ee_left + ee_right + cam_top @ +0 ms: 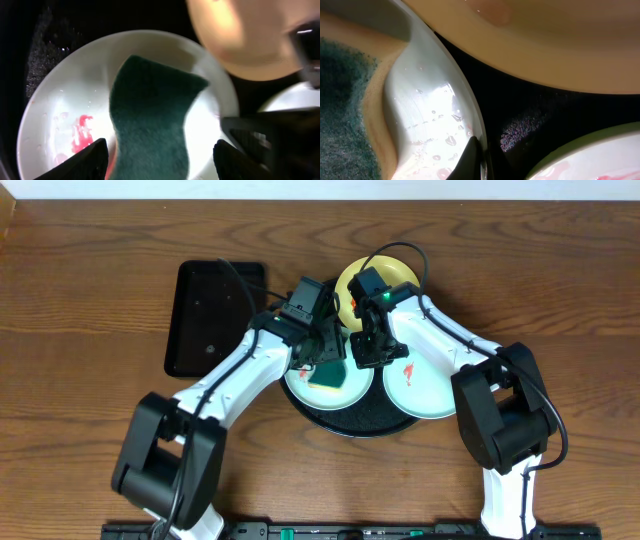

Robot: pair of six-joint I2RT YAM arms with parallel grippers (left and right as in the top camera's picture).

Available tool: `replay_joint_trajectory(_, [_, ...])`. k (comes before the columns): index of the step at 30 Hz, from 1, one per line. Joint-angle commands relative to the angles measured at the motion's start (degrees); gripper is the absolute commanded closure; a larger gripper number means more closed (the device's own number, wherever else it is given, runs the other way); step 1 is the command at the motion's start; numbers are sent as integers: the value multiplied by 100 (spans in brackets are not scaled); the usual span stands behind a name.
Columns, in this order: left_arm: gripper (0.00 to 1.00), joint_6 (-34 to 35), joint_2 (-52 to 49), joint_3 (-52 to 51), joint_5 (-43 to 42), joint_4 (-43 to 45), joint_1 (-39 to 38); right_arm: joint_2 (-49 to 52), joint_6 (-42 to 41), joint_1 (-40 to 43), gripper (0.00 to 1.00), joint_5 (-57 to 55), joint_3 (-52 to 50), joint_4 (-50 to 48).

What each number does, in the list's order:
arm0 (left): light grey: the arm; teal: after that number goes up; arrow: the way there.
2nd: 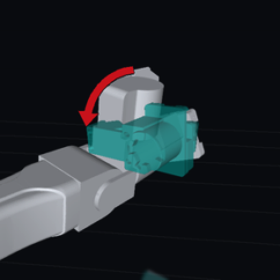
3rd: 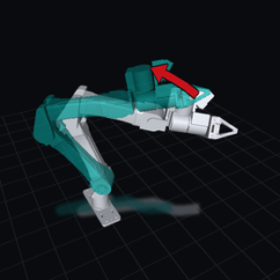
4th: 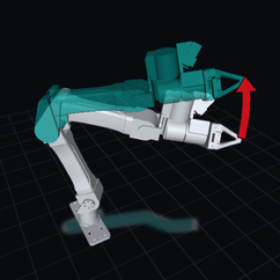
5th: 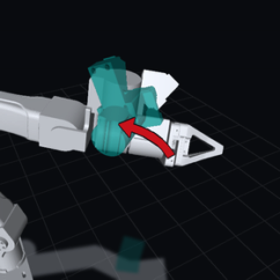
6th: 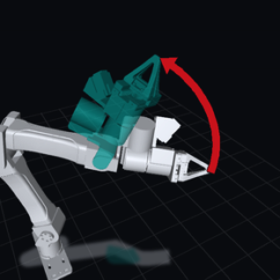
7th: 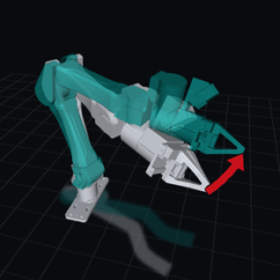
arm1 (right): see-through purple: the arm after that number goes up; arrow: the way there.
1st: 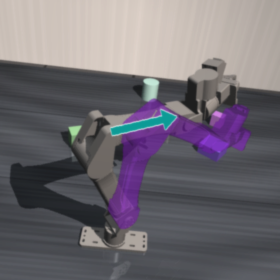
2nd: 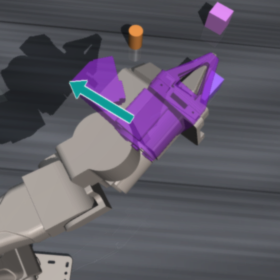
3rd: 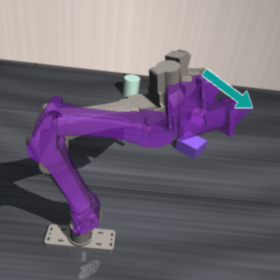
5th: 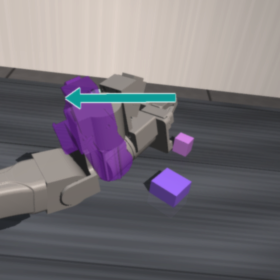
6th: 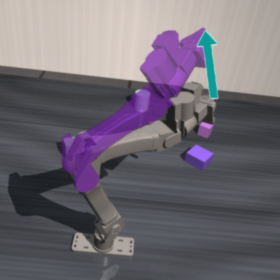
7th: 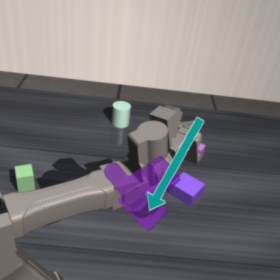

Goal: Clean dirty plates on tray and stack at the side

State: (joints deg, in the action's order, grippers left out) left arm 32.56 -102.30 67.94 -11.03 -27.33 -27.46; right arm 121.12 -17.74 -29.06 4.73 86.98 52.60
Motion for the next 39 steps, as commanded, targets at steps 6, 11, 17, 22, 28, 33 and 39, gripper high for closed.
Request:
replay_joint_trajectory(6, [30, -197, -461, 42, -63, 184, 22, 74, 216, -31, 99, -125, -48, 11])
replay_joint_trajectory(11, [30, -341, -529, 42, -330, 308, 22, 74, 216, -31, 99, -125, -48, 11])
replay_joint_trajectory(17, [30, -341, -544, 42, -267, 299, 22, 74, 216, -31, 99, -125, -48, 13])
replay_joint_trajectory(22, [30, -422, -636, 42, -264, 302, 22, 74, 216, -31, 99, -125, -48, 37])
replay_joint_trajectory(28, [27, -531, -785, 42, -264, 326, 15, 74, 280, -31, 99, -127, -48, 55])
replay_joint_trajectory(33, [27, -601, -793, 42, -267, 328, 15, 74, 319, -31, 99, -125, -48, 52])
replay_joint_trajectory(39, [28, -601, -793, 42, -264, 328, 15, 74, 321, -31, 99, -125, -48, 55])
